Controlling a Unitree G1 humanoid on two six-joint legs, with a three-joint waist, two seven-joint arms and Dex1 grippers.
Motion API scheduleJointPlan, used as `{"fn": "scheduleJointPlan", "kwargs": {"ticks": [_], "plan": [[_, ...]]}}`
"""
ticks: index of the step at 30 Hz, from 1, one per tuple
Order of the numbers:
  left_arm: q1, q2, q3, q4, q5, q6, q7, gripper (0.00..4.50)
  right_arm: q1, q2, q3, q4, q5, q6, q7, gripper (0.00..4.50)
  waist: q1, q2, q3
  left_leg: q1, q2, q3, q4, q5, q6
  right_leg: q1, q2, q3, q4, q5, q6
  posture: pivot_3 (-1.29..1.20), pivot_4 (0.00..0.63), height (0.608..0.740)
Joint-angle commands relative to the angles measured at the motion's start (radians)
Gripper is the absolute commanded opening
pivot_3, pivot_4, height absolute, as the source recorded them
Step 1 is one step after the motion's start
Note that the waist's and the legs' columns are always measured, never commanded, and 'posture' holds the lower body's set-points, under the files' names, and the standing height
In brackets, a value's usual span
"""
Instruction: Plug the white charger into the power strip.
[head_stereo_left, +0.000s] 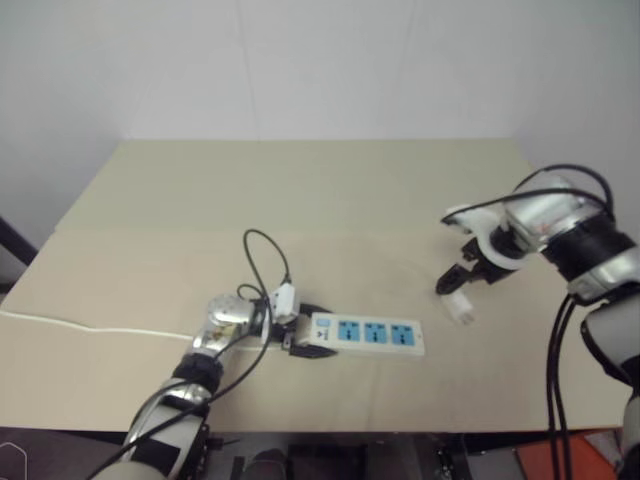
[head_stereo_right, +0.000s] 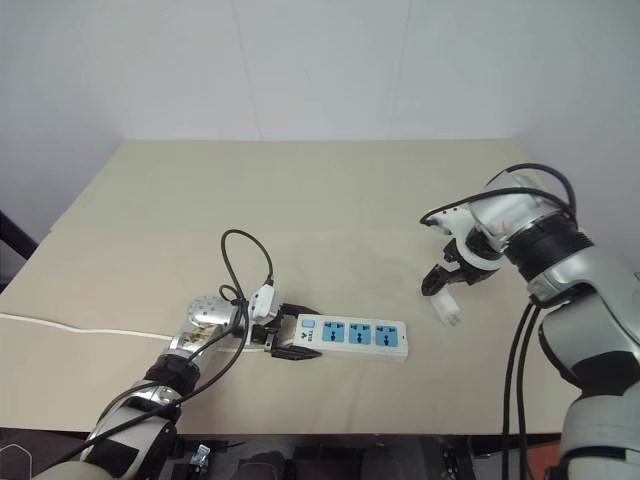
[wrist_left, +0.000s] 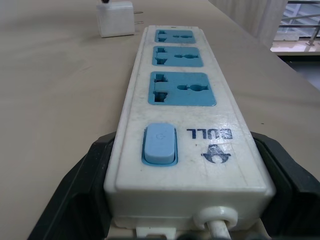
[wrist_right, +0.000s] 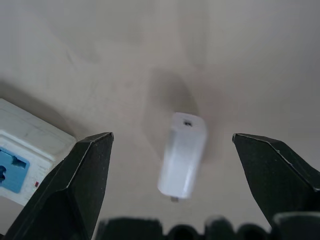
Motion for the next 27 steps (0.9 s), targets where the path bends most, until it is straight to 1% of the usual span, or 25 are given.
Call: {"fn": "scheduleJointPlan", "kwargs": {"ticks": [1, 13, 19, 22, 27], "plan": [[0.020, 0.009, -0.011, -0.019, 0.017, 0.019, 0.025, 3.31, -0.002, 0.023, 0.001, 0.050, -0.047, -0.039, 0.021, 4.50, 0.000, 0.000, 0.000, 0.000, 0.000, 0.000, 0.000, 0.000, 0.000, 0.000, 0.000, 0.000, 0.000, 0.000, 0.000, 0.00, 0.150, 0.740], [0.042, 0.016, -0.014, -0.056, 0.016, 0.040, 0.043, 3.31, 0.026, 0.131, 0.000, 0.244, -0.182, -0.148, 0.085, 4.50, -0.004, 0.001, -0.001, 0.000, 0.000, 0.000, 0.000, 0.000, 0.000, -0.002, 0.000, 0.000, 0.002, 0.000, 0.000, 0.00, 0.150, 0.740], [0.050, 0.022, -0.014, -0.068, 0.018, 0.044, 0.052, 3.31, 0.057, 0.167, -0.008, 0.280, -0.230, -0.177, 0.116, 4.50, -0.003, 0.002, -0.004, 0.000, 0.000, 0.000, 0.000, 0.000, -0.001, -0.001, 0.000, 0.000, 0.002, 0.000, 0.000, 0.00, 0.150, 0.740], [0.056, 0.027, -0.015, -0.076, 0.017, 0.047, 0.053, 3.31, 0.065, 0.176, -0.019, 0.286, -0.257, -0.192, 0.131, 3.90, -0.004, 0.002, -0.006, 0.000, 0.000, 0.000, 0.000, 0.000, -0.001, -0.001, 0.000, 0.000, 0.002, 0.000, 0.000, 0.00, 0.150, 0.740], [0.062, 0.036, -0.014, -0.086, 0.017, 0.051, 0.056, 3.31, 0.070, 0.182, -0.041, 0.265, -0.283, -0.199, 0.145, 2.24, -0.008, 0.002, -0.007, 0.001, 0.000, 0.000, 0.000, 0.000, 0.000, -0.001, 0.001, 0.000, 0.002, 0.000, 0.000, 0.00, 0.150, 0.740]]}}
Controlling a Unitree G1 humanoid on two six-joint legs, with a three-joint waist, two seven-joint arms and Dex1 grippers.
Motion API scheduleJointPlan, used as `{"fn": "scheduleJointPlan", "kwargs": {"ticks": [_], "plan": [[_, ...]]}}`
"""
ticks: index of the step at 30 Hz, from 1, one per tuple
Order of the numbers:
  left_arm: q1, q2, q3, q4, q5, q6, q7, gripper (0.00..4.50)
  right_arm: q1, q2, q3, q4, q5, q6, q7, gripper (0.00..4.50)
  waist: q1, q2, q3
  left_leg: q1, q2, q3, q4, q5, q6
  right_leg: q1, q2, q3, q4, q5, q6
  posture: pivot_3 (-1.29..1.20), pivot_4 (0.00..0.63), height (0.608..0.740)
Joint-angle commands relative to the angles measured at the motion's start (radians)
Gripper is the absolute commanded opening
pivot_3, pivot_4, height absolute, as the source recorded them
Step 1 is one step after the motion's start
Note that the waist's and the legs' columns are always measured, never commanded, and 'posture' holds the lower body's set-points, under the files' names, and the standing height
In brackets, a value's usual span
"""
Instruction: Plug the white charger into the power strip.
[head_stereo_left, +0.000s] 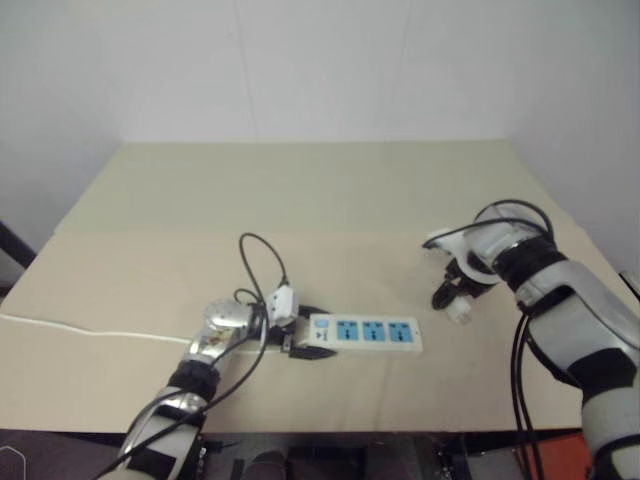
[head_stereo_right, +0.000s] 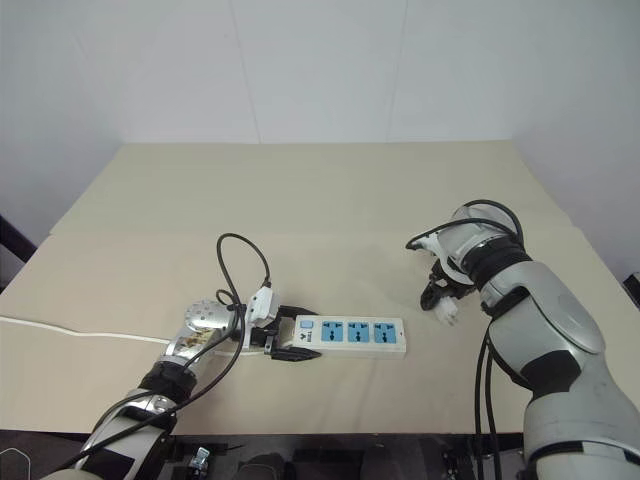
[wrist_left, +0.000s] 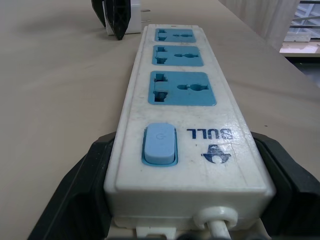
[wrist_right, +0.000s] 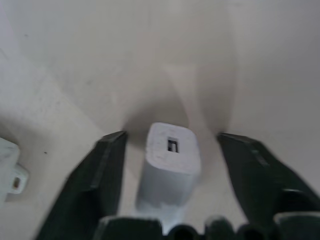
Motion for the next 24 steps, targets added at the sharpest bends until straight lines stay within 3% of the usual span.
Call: {"fn": "scheduleJointPlan", "kwargs": {"ticks": [1, 3, 4, 8, 12, 17, 24], "plan": [[0.012, 0.020, -0.012, -0.005, 0.018, 0.009, 0.011, 3.31, 0.015, 0.015, -0.031, -0.019, -0.012, -0.009, 0.027, 1.86, -0.002, 0.000, 0.000, 0.000, 0.000, 0.000, 0.000, 0.000, 0.000, 0.000, 0.000, 0.000, 0.000, 0.000, 0.000, 0.00, 0.150, 0.740], [0.009, 0.022, -0.012, -0.002, 0.018, 0.008, 0.011, 3.31, 0.013, 0.015, -0.050, -0.027, -0.021, -0.006, 0.016, 1.22, -0.002, 0.000, 0.000, 0.000, 0.000, 0.000, 0.000, 0.000, 0.000, 0.000, 0.000, 0.000, 0.000, 0.000, 0.000, 0.00, 0.150, 0.740], [0.007, 0.023, -0.012, 0.002, 0.019, 0.007, 0.011, 3.31, 0.012, 0.014, -0.057, -0.034, -0.026, -0.008, 0.014, 1.11, -0.003, 0.000, 0.000, 0.000, 0.000, 0.000, 0.000, 0.000, 0.000, 0.000, 0.000, 0.000, 0.000, 0.000, 0.000, 0.00, 0.150, 0.740], [-0.002, 0.026, -0.012, 0.014, 0.022, 0.004, 0.011, 3.31, 0.018, -0.014, -0.121, -0.122, -0.024, -0.034, -0.002, 1.11, -0.004, 0.000, 0.000, 0.000, 0.000, 0.000, 0.000, 0.000, 0.000, 0.000, 0.000, 0.000, 0.001, 0.000, 0.000, 0.00, 0.150, 0.740], [-0.008, 0.028, -0.013, 0.026, 0.025, 0.000, 0.010, 3.31, 0.058, -0.034, -0.369, -0.298, 0.060, -0.111, -0.061, 1.11, -0.003, 0.000, 0.000, -0.001, 0.000, 0.000, 0.000, 0.000, 0.000, -0.002, 0.000, 0.001, 0.001, 0.000, 0.000, 0.00, 0.150, 0.740], [-0.009, 0.034, -0.014, 0.029, 0.025, -0.001, 0.006, 3.31, 0.291, -0.009, -0.733, -0.611, 0.234, -0.432, -0.095, 1.11, 0.005, -0.001, -0.001, -0.003, 0.000, -0.001, 0.000, 0.000, 0.000, -0.005, 0.000, 0.001, 0.003, 0.000, 0.000, 0.00, 0.150, 0.740], [-0.001, 0.046, -0.015, 0.012, 0.021, 0.008, 0.003, 3.31, 0.593, 0.135, -0.872, -0.843, 0.352, -0.715, -0.120, 1.11, -0.002, -0.001, -0.001, -0.001, 0.000, 0.001, 0.001, 0.000, 0.000, -0.003, 0.000, 0.002, 0.006, 0.000, 0.000, 0.00, 0.150, 0.740]]}}
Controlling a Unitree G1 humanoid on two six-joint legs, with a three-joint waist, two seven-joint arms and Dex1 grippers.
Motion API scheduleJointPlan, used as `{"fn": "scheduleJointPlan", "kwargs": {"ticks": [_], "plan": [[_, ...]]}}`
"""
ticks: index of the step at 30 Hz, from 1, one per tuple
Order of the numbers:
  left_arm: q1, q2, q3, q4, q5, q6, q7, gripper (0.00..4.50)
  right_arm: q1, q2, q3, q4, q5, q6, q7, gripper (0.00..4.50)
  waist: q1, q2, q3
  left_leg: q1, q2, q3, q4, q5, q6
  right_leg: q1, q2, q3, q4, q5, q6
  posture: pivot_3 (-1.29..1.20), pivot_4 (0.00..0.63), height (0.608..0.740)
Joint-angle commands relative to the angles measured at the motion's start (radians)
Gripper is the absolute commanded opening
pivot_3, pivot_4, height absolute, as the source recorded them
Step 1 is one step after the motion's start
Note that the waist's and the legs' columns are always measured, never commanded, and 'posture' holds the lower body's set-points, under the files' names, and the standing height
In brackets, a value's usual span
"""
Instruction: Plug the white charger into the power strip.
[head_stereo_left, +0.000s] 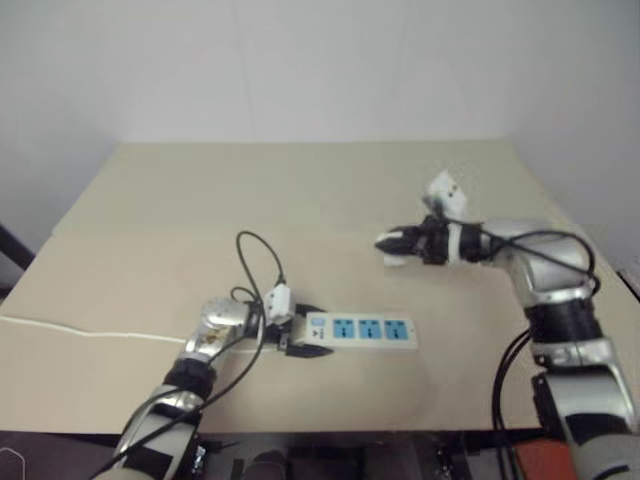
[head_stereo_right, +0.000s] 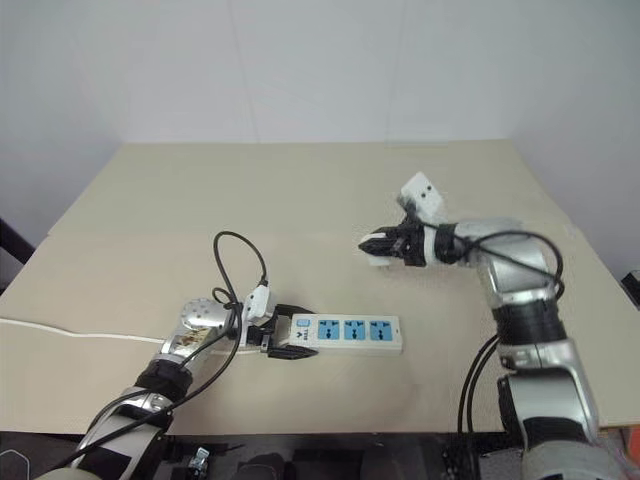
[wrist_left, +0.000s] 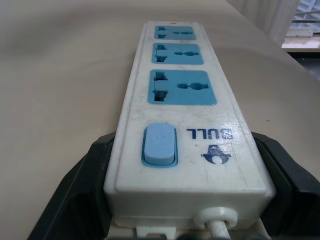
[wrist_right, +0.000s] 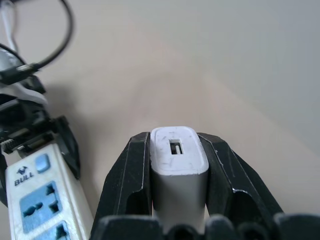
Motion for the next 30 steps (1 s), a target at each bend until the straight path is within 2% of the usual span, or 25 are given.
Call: {"fn": "scheduleJointPlan", "kwargs": {"ticks": [1, 4, 7, 17, 30], "plan": [[0.013, 0.026, -0.013, -0.003, 0.023, 0.010, 0.004, 3.31, 0.066, 0.047, -0.049, -0.108, 0.067, -0.153, 0.013, 1.11, -0.003, 0.000, 0.000, 0.000, 0.000, 0.000, 0.000, 0.000, 0.000, 0.000, 0.000, 0.000, 0.000, 0.000, 0.000, 0.00, 0.150, 0.740], [0.024, 0.033, -0.015, -0.017, 0.023, 0.016, 0.004, 3.31, 0.139, 0.067, 0.003, -0.125, 0.064, -0.263, 0.080, 1.11, -0.003, 0.000, 0.000, 0.001, 0.000, 0.001, 0.000, 0.000, 0.000, 0.001, 0.000, 0.001, 0.000, 0.000, 0.000, 0.00, 0.150, 0.740], [0.033, 0.036, -0.016, -0.033, 0.022, 0.023, 0.008, 3.31, 0.199, 0.093, 0.048, -0.123, 0.059, -0.359, 0.121, 1.11, -0.006, 0.000, 0.000, 0.009, 0.001, 0.000, -0.001, -0.001, 0.001, 0.009, 0.002, 0.000, -0.002, -0.001, 0.000, 0.00, 0.150, 0.740], [0.060, 0.045, -0.019, -0.077, 0.015, 0.050, 0.020, 3.31, 0.203, 0.173, 0.112, -0.049, 0.051, -0.408, 0.102, 1.11, -0.018, 0.000, 0.000, 0.010, 0.002, -0.001, -0.001, -0.001, 0.001, 0.011, 0.002, 0.000, -0.008, 0.000, 0.000, 0.00, 0.150, 0.740], [0.064, 0.051, -0.019, -0.083, 0.015, 0.058, 0.022, 3.31, 0.222, 0.201, 0.132, -0.014, 0.032, -0.486, 0.102, 1.11, -0.019, 0.000, 0.000, 0.009, 0.001, -0.001, -0.002, -0.001, 0.001, 0.011, 0.002, 0.000, -0.008, 0.000, 0.000, 0.00, 0.150, 0.740]]}}
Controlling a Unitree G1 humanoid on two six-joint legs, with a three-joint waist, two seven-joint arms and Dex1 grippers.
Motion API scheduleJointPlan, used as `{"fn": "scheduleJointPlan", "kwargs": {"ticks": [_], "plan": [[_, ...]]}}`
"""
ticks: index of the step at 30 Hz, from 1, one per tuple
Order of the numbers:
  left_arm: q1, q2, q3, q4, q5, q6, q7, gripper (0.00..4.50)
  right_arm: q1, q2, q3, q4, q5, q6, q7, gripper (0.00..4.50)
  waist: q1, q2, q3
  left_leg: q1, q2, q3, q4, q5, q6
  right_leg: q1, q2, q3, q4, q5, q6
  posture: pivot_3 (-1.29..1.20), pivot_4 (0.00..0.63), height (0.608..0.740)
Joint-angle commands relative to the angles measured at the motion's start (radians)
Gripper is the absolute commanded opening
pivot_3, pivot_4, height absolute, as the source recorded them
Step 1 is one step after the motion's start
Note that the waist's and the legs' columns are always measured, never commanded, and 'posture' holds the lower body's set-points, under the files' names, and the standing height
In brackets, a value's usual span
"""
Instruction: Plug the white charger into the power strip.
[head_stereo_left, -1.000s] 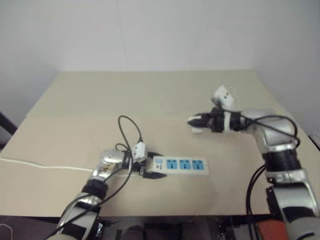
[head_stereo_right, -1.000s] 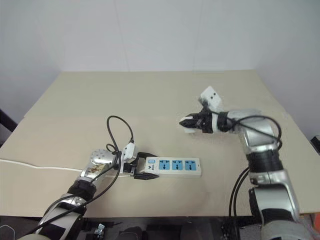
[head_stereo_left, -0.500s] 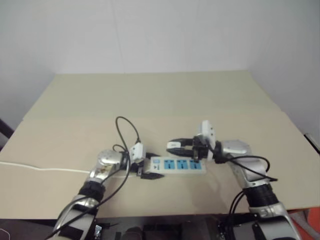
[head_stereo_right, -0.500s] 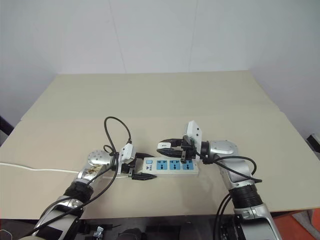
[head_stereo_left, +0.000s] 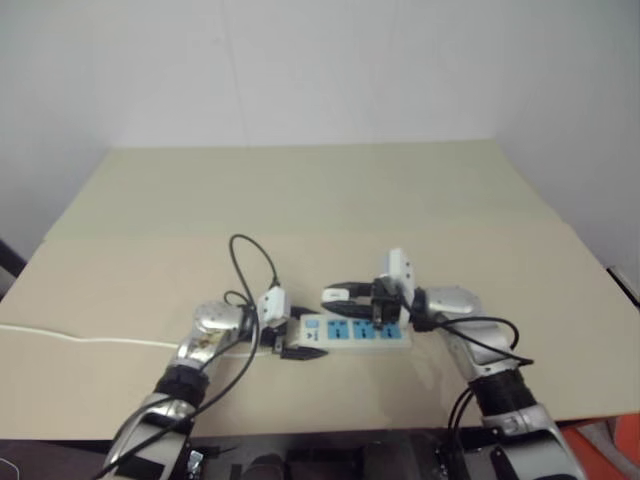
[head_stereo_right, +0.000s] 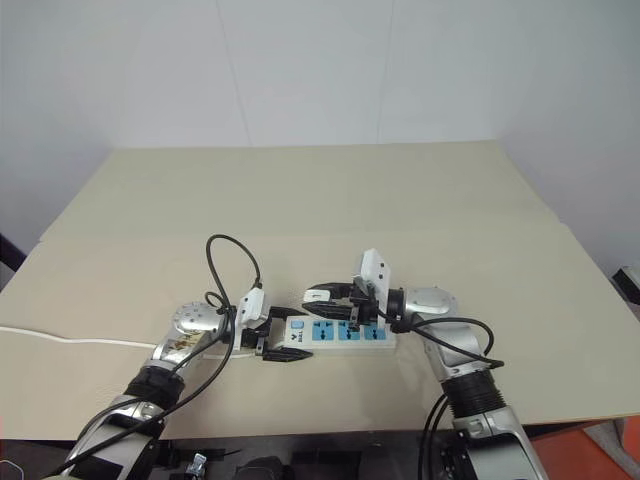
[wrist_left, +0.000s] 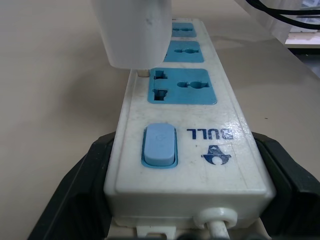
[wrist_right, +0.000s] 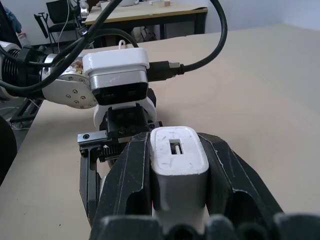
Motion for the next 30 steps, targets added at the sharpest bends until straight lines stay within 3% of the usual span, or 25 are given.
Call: {"fn": "scheduleJointPlan", "kwargs": {"ticks": [1, 30], "plan": [[0.014, 0.023, -0.017, 0.000, 0.020, 0.011, -0.003, 3.31, -0.001, 0.001, 0.000, -0.022, 0.007, -0.030, 0.005, 1.11, 0.000, 0.000, 0.000, 0.000, 0.000, 0.000, 0.000, 0.000, 0.000, 0.000, 0.000, 0.000, 0.000, 0.000, 0.000, 0.00, 0.150, 0.740], [0.016, 0.029, -0.019, -0.015, 0.018, 0.024, -0.006, 3.31, 0.017, -0.008, 0.019, 0.029, -0.010, -0.077, 0.014, 1.11, -0.002, 0.000, 0.000, 0.000, 0.000, 0.000, 0.000, 0.000, 0.000, 0.000, 0.000, 0.000, -0.001, 0.000, 0.000, 0.00, 0.150, 0.740]]}}
